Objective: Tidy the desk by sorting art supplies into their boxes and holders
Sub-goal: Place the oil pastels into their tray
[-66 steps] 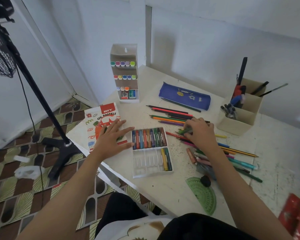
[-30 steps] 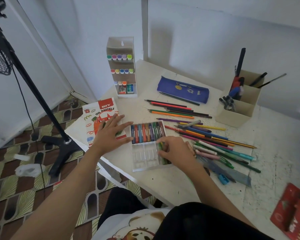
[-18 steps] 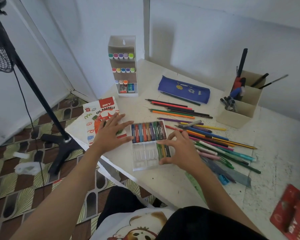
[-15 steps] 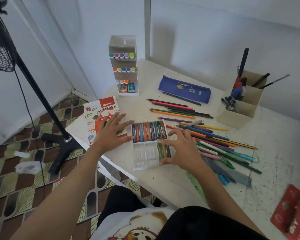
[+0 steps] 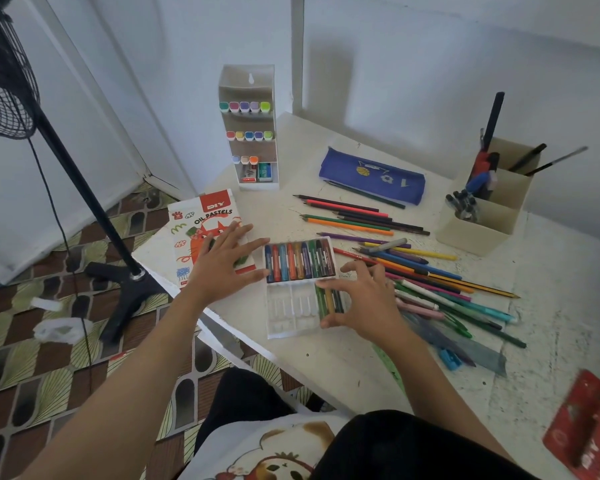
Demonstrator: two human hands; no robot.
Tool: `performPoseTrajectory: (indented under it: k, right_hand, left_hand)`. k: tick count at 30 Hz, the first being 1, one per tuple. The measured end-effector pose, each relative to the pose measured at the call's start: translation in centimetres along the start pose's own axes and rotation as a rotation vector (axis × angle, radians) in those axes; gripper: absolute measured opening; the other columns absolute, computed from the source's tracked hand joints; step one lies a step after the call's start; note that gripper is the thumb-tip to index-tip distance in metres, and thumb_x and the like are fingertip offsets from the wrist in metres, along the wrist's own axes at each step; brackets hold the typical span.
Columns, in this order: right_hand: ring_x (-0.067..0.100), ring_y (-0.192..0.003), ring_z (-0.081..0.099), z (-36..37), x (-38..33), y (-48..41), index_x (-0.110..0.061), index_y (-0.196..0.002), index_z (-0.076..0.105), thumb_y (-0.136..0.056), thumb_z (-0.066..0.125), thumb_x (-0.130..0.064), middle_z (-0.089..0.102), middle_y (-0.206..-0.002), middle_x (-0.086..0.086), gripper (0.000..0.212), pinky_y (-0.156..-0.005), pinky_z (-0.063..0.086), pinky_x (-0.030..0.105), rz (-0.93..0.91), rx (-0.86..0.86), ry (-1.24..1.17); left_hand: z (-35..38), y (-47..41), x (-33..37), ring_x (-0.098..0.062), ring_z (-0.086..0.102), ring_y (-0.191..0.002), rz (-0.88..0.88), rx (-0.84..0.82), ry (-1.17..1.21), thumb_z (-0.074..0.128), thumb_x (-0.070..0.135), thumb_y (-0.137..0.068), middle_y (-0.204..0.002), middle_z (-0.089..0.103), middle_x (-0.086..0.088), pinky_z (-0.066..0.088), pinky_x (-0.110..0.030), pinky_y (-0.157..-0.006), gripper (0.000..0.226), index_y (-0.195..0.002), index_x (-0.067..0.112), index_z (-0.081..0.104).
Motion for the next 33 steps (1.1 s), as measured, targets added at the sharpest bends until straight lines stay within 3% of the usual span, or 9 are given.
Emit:
performPoseTrajectory:
  k: [9, 13, 21, 26, 29, 33]
  right_hand:
    - [0.02, -0.126, 0.021, 0.5, 0.1, 0.2, -0.05, -0.127, 0.048, -0.068, 0.075, -0.053, 0.031, -0.14, -0.007, 0.065, -0.103, 0.026, 0.042, 0.014, 0.03, -0.082]
    - [0.02, -0.125, 0.022, 0.8, -0.4, 0.6, -0.05, -0.119, 0.055, -0.069, 0.077, -0.044, 0.032, -0.141, -0.007, 0.054, -0.104, 0.025, 0.041, 0.0, 0.05, -0.15]
    - [0.018, -0.127, 0.019, -0.6, 0.2, 0.5, -0.048, -0.122, 0.055, -0.072, 0.072, -0.051, 0.031, -0.144, -0.011, 0.053, -0.106, 0.024, 0.04, -0.032, 0.107, -0.151]
    - [0.015, -0.108, 0.034, -3.0, 3.3, -1.0, -0.03, -0.112, 0.067, -0.085, 0.066, -0.023, 0.055, -0.12, -0.004, 0.028, -0.095, 0.032, 0.033, 0.062, 0.379, -0.273]
    - [0.022, -0.107, 0.042, -4.4, 5.4, -2.3, -0.017, -0.109, 0.07, -0.087, 0.06, -0.004, 0.06, -0.115, 0.005, 0.028, -0.088, 0.039, 0.034, 0.113, 0.428, -0.187]
    - [0.026, -0.105, 0.044, -5.3, 6.8, -3.7, -0.019, -0.111, 0.069, -0.088, 0.057, -0.003, 0.06, -0.114, 0.007, 0.03, -0.08, 0.044, 0.037, 0.127, 0.428, -0.038]
  left_hand:
    - [0.0, 0.1, 0.1, -0.01, -0.004, -0.146, 0.002, 0.013, -0.004, 0.023, 0.082, -0.07, -0.157, 0.013, 0.011, -0.007, -0.046, -0.117, 0.079, -0.141, 0.048, 0.029]
    - [0.1, 0.0, 0.0, -0.01, -0.005, -0.146, 0.001, 0.014, -0.01, 0.023, 0.082, -0.07, -0.157, 0.013, 0.012, -0.006, -0.047, -0.117, 0.079, -0.141, 0.049, 0.029]
    - [0.1, 0.0, 0.0, -0.011, -0.005, -0.146, 0.004, 0.011, -0.013, 0.022, 0.082, -0.069, -0.158, 0.012, 0.012, -0.007, -0.046, -0.117, 0.079, -0.141, 0.049, 0.028]
    - [0.0, 0.1, 0.1, -0.01, -0.004, -0.146, 0.003, 0.008, -0.004, 0.023, 0.082, -0.069, -0.157, 0.013, 0.012, -0.007, -0.046, -0.116, 0.079, -0.141, 0.049, 0.028]
    - [-0.1, 0.0, 0.1, -0.01, -0.005, -0.146, 0.007, 0.004, -0.001, 0.022, 0.082, -0.069, -0.157, 0.013, 0.012, -0.008, -0.046, -0.116, 0.078, -0.14, 0.05, 0.027]
    - [0.0, 0.0, 0.0, -0.009, -0.006, -0.146, 0.007, 0.001, -0.01, 0.021, 0.083, -0.069, -0.158, 0.012, 0.012, -0.009, -0.044, -0.116, 0.078, -0.14, 0.051, 0.025]
Point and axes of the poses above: each hand's wrist, its own y-axis away from the middle knuckle, its own z-axis out of the palm, x = y × z, the point moved 1 cm from there along -y, towards the middle knuckle
